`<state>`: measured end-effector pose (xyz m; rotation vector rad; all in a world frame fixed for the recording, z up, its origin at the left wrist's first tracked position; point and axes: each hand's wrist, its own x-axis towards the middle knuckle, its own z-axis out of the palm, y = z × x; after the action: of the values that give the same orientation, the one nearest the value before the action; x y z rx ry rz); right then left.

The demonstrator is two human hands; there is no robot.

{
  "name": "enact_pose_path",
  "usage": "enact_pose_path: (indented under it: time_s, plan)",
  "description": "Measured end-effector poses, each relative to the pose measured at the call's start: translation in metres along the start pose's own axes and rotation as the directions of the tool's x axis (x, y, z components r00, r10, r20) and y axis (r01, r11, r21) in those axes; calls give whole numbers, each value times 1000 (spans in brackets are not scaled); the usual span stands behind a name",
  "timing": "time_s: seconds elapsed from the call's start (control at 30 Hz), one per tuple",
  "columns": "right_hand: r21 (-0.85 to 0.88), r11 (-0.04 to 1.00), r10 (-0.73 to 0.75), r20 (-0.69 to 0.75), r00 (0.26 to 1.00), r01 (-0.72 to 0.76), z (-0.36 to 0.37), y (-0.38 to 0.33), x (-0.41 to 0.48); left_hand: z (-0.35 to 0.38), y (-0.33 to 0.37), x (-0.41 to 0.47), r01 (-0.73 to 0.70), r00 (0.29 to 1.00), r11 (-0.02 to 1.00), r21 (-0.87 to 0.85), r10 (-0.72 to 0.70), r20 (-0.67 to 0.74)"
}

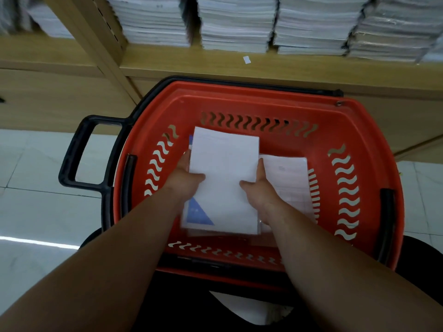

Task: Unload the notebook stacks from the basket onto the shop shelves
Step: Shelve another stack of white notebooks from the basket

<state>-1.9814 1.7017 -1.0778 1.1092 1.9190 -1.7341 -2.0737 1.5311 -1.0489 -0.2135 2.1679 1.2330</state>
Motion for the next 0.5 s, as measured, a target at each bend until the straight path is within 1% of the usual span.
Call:
enact_pose_path:
  time_s: [0.03,0.13,0.27,0.4,0.5]
  plan:
    - [25,1000,7,-8,1000,-7,-3,0,1,1,4,-7,-6,999,997,-71,9,36]
    - [74,997,3,-33,999,-1,-12,0,5,7,12,-21,-26,990,989,-147,46,132]
    - [143,990,-4,-29,1000,8,-24,-9,-1,5,25,-33,-65,983,978,-198,97,155]
    - [258,957,-123,-50,991,132,-43,-28,-28,-4,41,-54,-123,970,941,-316,181,161]
    - [339,901,-258,-86,962,272,-60,-38,-52,-14,49,-71,-251,934,905,-344,320,160]
